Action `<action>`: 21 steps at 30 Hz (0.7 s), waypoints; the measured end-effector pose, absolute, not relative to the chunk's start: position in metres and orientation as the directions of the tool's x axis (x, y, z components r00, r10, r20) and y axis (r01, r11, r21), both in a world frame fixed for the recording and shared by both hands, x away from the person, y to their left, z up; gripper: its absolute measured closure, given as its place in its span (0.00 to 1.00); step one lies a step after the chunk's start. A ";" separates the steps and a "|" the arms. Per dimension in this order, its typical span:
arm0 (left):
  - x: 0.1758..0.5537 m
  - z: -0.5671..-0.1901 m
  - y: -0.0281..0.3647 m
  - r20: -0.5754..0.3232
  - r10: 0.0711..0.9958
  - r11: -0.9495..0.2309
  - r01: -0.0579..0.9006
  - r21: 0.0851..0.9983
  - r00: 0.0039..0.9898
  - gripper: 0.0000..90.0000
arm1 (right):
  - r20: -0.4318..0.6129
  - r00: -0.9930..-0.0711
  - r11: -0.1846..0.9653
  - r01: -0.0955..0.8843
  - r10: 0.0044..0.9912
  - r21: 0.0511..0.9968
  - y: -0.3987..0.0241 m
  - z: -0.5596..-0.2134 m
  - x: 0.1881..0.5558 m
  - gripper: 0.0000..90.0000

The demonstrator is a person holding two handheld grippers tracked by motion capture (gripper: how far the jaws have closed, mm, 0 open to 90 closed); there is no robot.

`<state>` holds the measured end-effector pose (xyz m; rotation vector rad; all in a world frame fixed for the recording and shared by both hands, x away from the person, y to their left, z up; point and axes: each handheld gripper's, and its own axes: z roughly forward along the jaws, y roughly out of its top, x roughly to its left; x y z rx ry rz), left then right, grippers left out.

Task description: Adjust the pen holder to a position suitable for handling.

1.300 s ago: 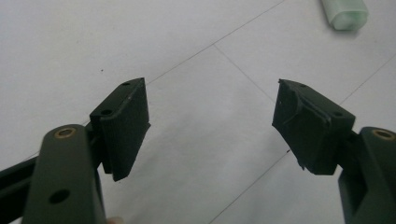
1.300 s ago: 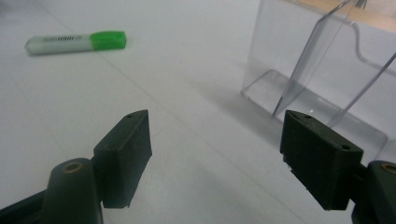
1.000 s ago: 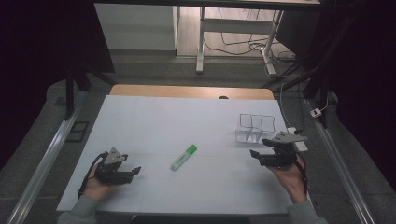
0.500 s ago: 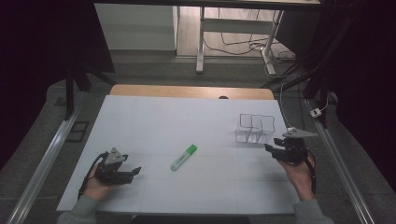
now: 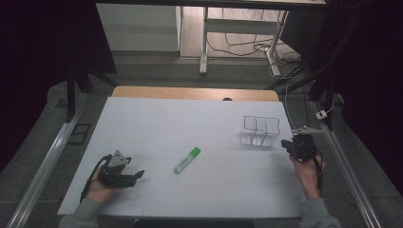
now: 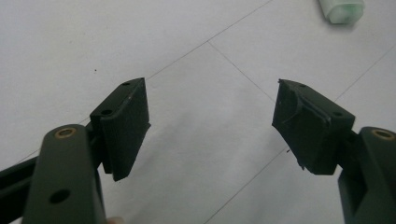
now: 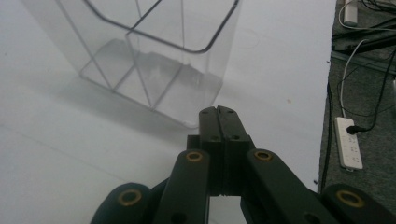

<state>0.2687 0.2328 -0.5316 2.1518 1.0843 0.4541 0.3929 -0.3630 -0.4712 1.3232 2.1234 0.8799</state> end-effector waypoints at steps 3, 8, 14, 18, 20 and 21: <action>0.269 -0.532 0.233 0.007 0.807 -0.424 0.571 0.703 0.591 0.30 | -0.072 -0.420 0.332 0.591 0.905 0.735 -0.364 -0.473 0.402 1.00; 0.269 -0.532 0.233 0.008 0.807 -0.423 0.571 0.704 0.590 0.30 | -0.080 -0.415 0.336 0.594 0.906 0.731 -0.364 -0.476 0.422 1.00; 0.268 -0.533 0.235 0.007 0.813 -0.418 0.575 0.703 0.583 0.30 | -0.057 -0.433 0.335 0.600 0.899 0.727 -0.366 -0.483 0.434 1.00; 0.268 -0.533 0.234 0.012 0.811 -0.424 0.573 0.701 0.585 0.30 | -0.047 -0.452 0.345 0.604 0.891 0.718 -0.364 -0.487 0.437 1.00; 0.268 -0.533 0.234 0.012 0.811 -0.424 0.573 0.701 0.585 0.30 | -0.043 -0.456 0.345 0.604 0.889 0.719 -0.363 -0.487 0.438 1.00; 0.268 -0.533 0.235 0.014 0.811 -0.425 0.574 0.700 0.585 0.30 | -0.043 -0.461 0.348 0.602 0.886 0.718 -0.363 -0.488 0.438 1.00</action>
